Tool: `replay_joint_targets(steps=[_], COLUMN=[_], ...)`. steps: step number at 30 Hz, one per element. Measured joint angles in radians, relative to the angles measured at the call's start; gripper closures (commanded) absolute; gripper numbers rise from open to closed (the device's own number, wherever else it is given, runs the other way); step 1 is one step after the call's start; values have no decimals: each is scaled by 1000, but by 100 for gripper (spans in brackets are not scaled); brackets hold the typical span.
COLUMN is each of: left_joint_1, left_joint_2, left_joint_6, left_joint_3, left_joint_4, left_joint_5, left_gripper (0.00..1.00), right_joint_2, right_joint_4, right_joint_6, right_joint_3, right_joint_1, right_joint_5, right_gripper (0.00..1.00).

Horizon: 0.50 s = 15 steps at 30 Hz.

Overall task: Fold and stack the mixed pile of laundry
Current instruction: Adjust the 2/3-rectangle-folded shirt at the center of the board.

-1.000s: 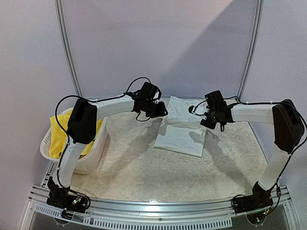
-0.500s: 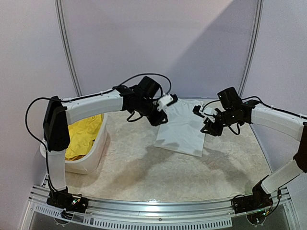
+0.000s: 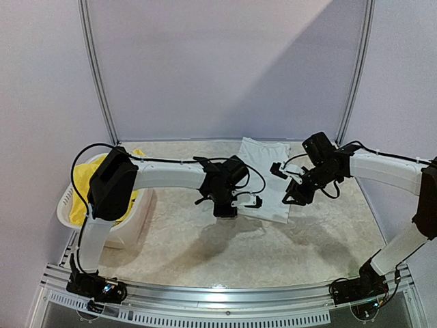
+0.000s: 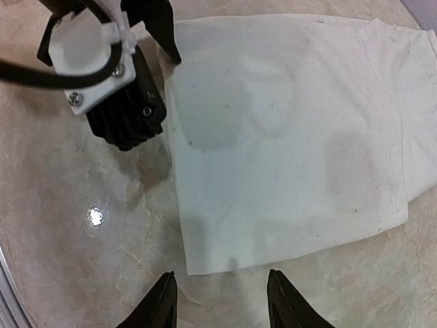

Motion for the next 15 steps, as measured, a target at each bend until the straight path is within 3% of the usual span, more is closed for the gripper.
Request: replay_joint_targets(steps=[3, 6, 11, 15], left_joint_1=[-18, -26, -31, -57], left_joint_2=[20, 20, 19, 2], left_joint_6=[38, 68, 87, -2], left_joint_3=[3, -2, -27, -26], left_joint_4=[22, 50, 76, 34], left_joint_5=[-67, -129, -188, -187], left_gripper=[76, 99, 100, 100], right_joint_2=[-11, -29, -54, -72], right_joint_4=[-6, -11, -15, -25], right_joint_6=[5, 6, 2, -15], right_joint_3=[-9, -24, -37, -37], right_joint_1=[0, 0, 0, 0], right_joint_5=[0, 1, 7, 20], right_gripper=[54, 54, 55, 54])
